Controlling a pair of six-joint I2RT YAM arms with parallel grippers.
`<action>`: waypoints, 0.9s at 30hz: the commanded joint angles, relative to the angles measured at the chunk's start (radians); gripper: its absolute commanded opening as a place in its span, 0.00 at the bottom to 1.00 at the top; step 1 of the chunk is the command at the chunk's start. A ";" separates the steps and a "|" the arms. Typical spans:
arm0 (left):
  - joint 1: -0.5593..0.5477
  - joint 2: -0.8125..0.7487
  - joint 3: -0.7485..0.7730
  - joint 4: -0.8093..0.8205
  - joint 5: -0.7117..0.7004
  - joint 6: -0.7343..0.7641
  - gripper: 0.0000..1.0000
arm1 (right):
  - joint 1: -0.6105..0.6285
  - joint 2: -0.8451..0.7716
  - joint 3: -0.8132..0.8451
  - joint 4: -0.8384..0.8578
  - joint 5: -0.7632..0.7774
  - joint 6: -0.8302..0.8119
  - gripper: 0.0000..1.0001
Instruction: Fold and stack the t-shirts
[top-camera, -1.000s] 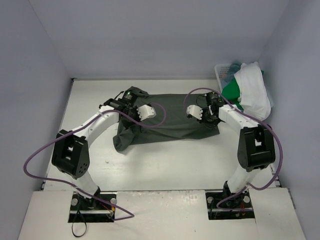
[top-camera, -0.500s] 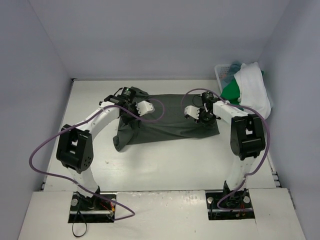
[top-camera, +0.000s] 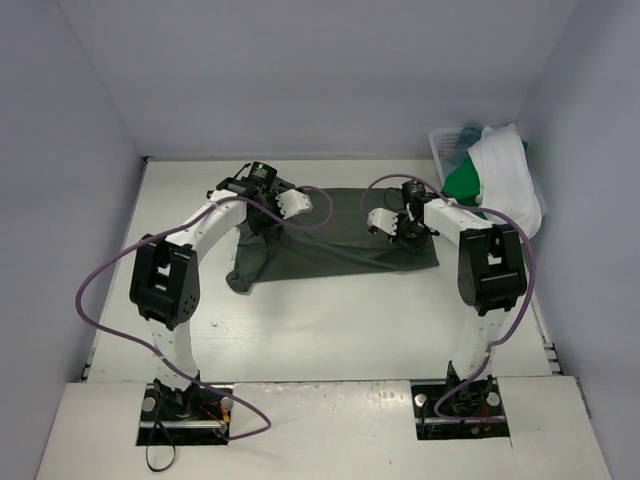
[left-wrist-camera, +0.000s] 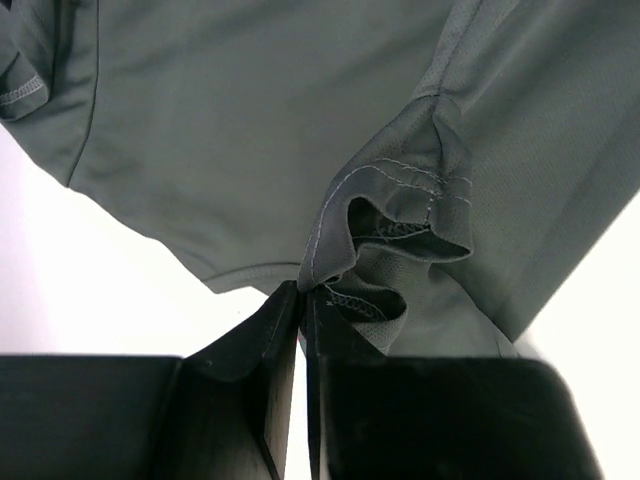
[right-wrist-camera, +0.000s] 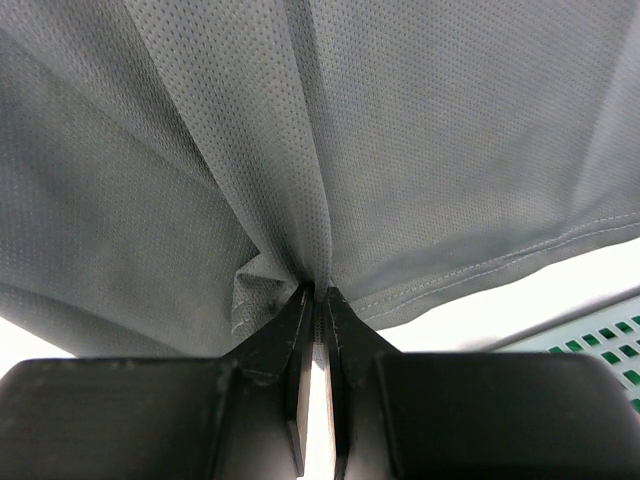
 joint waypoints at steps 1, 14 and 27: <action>0.009 0.009 0.074 0.029 -0.014 0.028 0.05 | -0.006 -0.002 0.005 0.005 0.025 -0.004 0.05; 0.010 0.087 0.073 0.081 -0.006 -0.026 0.30 | -0.006 -0.006 -0.003 0.015 0.023 0.006 0.13; 0.021 -0.037 0.074 0.083 0.038 -0.182 0.63 | -0.006 -0.112 0.020 0.032 0.006 0.107 0.66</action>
